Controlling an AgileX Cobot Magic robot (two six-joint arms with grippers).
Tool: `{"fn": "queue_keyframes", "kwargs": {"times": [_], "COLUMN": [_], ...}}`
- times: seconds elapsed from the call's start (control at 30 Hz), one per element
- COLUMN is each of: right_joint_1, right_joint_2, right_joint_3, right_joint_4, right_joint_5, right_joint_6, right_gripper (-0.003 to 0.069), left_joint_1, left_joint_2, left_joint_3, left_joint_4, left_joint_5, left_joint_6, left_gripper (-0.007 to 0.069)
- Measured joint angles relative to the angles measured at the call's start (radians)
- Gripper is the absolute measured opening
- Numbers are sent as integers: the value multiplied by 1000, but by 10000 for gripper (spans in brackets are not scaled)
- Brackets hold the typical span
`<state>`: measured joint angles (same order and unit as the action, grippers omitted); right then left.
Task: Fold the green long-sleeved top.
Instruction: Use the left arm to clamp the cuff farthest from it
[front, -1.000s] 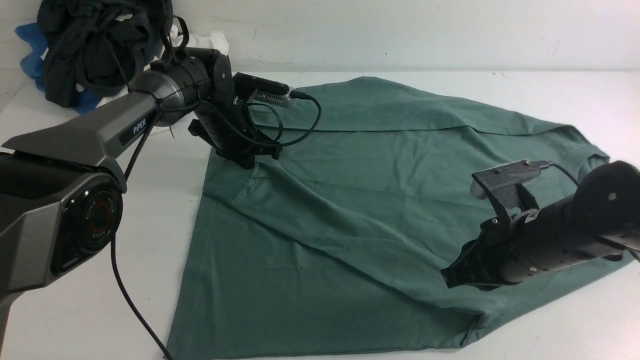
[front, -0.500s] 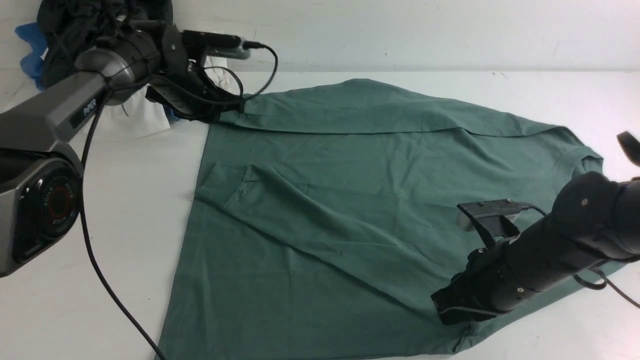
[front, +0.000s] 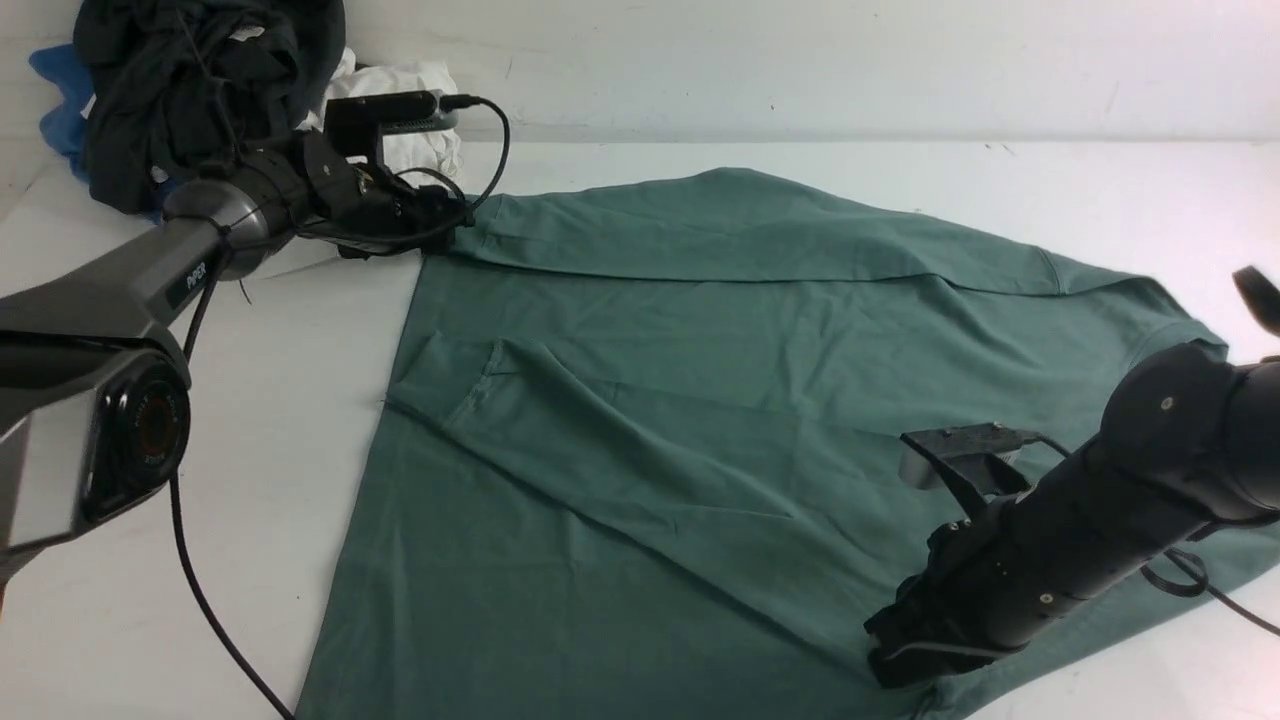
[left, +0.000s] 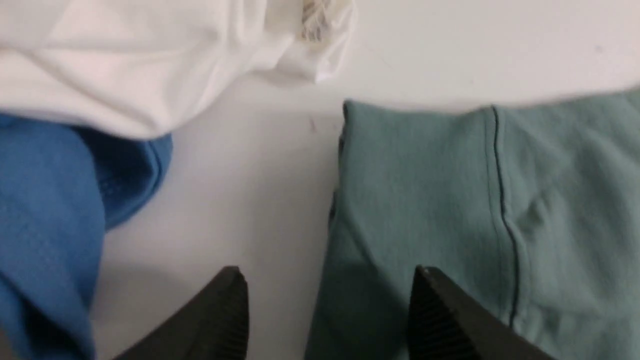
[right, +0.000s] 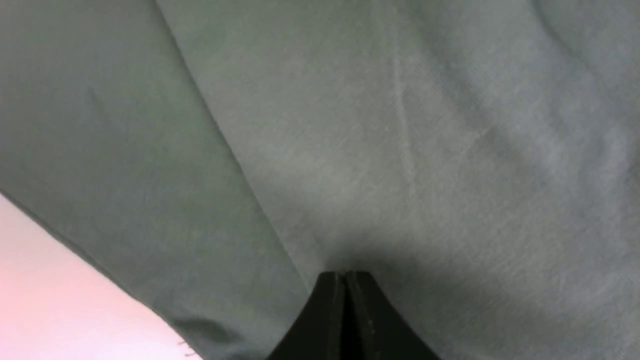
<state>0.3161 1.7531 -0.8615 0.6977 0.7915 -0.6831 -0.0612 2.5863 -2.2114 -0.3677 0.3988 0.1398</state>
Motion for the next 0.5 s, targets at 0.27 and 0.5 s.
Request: {"fn": "queue_keyframes", "kwargs": {"times": [0.27, 0.5], "right_joint_1": [0, 0], "right_joint_2": [0, 0], "right_joint_3": [0, 0], "right_joint_4": [48, 55], "right_joint_5": [0, 2], "right_joint_6": [-50, -69], "right_gripper": [-10, -10], "left_joint_1": [-31, -34], "left_joint_2": [26, 13], "left_joint_3": [-16, -112], "left_joint_4": [-15, -9], "left_joint_5": [-46, 54], "left_joint_6": [41, 73], "left_gripper": [132, 23]}}
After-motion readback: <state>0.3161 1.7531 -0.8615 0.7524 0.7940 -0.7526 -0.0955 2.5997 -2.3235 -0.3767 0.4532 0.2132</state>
